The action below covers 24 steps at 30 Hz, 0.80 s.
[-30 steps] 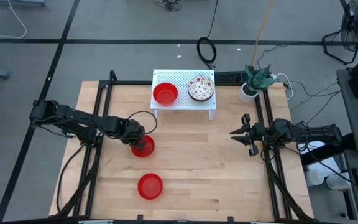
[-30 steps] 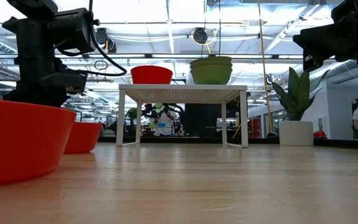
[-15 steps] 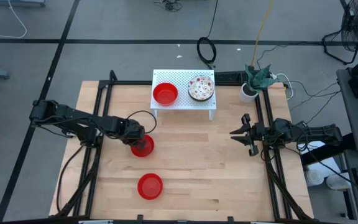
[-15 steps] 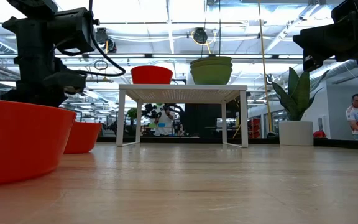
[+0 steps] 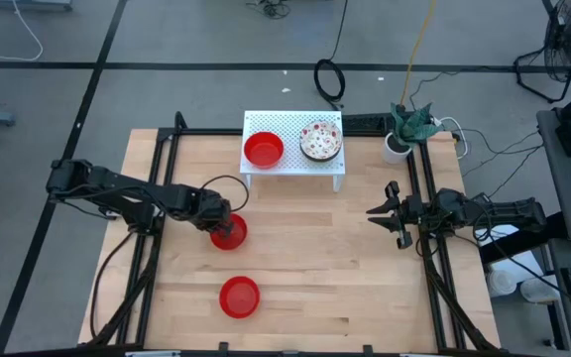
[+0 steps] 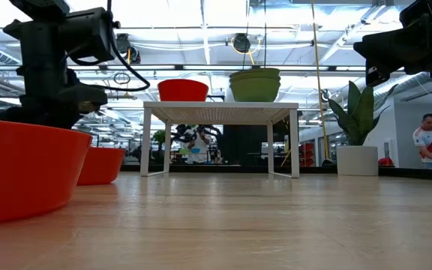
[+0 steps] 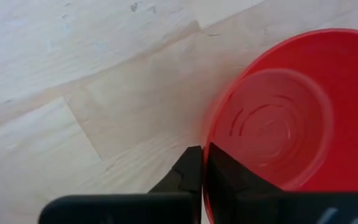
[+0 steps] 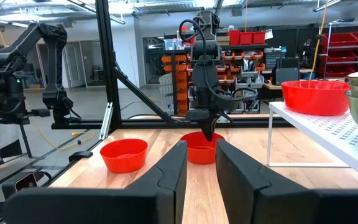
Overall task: Pick & Place Mini bowls
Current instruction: Stack the top red bowl on the red bowl on the shelf
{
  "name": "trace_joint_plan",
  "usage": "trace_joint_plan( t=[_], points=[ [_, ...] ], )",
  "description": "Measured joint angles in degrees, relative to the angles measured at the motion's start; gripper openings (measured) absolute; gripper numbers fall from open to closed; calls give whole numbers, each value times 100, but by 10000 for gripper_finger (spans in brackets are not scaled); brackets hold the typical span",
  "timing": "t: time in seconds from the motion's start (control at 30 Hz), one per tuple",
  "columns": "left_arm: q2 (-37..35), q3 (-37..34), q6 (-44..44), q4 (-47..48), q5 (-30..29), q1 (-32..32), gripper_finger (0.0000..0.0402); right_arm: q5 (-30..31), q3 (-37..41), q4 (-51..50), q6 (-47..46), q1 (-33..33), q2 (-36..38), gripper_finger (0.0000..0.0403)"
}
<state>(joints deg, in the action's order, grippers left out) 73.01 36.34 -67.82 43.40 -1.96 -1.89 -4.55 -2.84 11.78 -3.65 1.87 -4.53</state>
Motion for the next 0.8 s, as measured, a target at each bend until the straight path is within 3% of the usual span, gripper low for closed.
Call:
trace_joint_plan(
  t=[0.23, 0.4, 0.8],
  points=[
    [-39, 357, 267, 159, 17, -2, 6, 0, -1, 1, 0, 2, 2, 73],
    [-39, 981, 316, 826, 15, 0, 7, 0, 1, -1, 1, 2, 0, 73],
    [-39, 3635, 647, 3204, -541, 165, 6, 0, -1, -1, -1, 0, 1, 73]
  ],
)
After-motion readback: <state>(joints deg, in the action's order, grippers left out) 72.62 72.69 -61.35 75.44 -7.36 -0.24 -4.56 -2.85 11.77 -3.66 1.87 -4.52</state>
